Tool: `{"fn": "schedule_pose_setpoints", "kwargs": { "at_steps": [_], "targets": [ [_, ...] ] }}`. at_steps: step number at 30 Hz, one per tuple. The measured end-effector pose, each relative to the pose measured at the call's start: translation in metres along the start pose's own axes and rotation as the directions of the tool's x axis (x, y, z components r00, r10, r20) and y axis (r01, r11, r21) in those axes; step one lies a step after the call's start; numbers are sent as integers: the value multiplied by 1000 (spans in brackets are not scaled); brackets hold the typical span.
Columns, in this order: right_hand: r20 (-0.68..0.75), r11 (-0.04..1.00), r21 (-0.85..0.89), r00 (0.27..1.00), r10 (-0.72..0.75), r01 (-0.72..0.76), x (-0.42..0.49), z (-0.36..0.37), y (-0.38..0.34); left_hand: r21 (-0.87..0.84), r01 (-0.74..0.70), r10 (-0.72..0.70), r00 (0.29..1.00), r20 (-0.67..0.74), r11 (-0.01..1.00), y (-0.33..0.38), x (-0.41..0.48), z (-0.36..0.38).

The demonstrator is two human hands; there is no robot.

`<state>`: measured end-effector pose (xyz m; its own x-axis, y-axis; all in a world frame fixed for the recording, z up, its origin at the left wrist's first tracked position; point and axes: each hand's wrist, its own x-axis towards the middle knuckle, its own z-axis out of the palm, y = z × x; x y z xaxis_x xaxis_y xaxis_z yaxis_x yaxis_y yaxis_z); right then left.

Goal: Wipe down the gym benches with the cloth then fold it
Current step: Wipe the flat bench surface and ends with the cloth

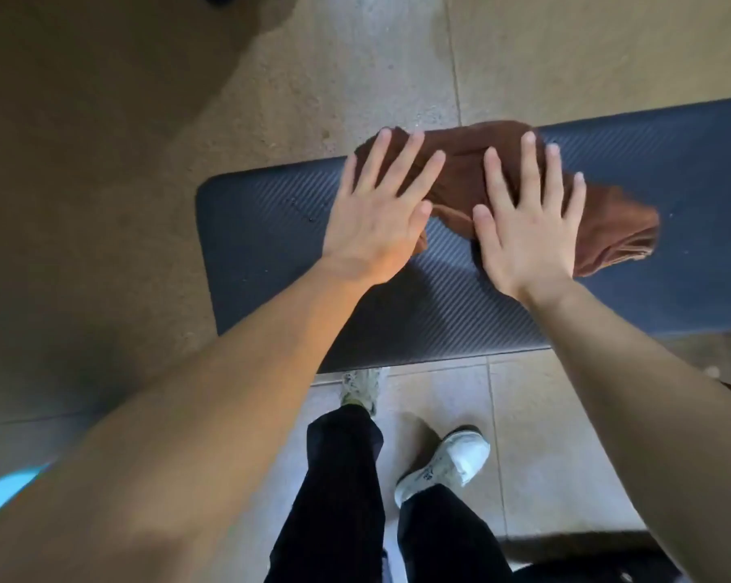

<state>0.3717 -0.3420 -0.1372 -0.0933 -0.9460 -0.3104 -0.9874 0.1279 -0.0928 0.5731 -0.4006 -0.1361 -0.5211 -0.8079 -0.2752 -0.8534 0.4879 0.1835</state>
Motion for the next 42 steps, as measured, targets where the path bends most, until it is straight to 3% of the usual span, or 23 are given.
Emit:
{"fn": "schedule_pose_setpoints", "kwargs": {
  "at_steps": [4,7,10,12,15,19,22,25,27,31,35,38,42],
  "targets": [
    [64,962,-19,961,-271,272,-29,12,-70,42,205,-207,977,50,978,-23,-115,13],
    [137,840,-20,834,-534,541,-70,27,-117,97,320,-333,922,198,943,-26,-200,21],
    [183,729,-33,721,-669,684,-66,31,-124,108,310,-327,912,249,945,-31,-202,25],
    [160,743,-55,741,-653,667,-27,22,-129,112,354,-369,910,187,929,-42,-157,19],
    [84,840,-40,839,-537,541,30,8,-146,65,419,-423,902,87,906,-74,-79,-1],
    [5,908,-62,910,-415,414,39,12,-166,85,382,-385,923,20,920,-97,-68,-1],
    [20,846,-29,846,-532,533,-3,21,-176,37,457,-458,889,19,889,-76,-128,12],
    [92,721,-18,719,-689,693,-67,37,-181,81,554,-559,805,198,828,-44,-202,28],
    [110,700,-15,697,-709,714,-91,44,-180,141,552,-567,767,299,822,-34,-226,35],
    [113,632,-93,639,-761,770,-46,38,-185,57,592,-590,782,203,804,-53,-202,35],
    [65,688,-125,698,-713,715,25,22,-200,-90,661,-659,750,58,745,-91,-136,17],
    [32,778,-117,785,-619,618,49,12,-192,-47,605,-604,796,39,795,-109,-93,6],
    [71,844,-88,848,-525,530,16,11,-150,23,371,-371,928,41,928,-76,-98,5]
  ]
}}
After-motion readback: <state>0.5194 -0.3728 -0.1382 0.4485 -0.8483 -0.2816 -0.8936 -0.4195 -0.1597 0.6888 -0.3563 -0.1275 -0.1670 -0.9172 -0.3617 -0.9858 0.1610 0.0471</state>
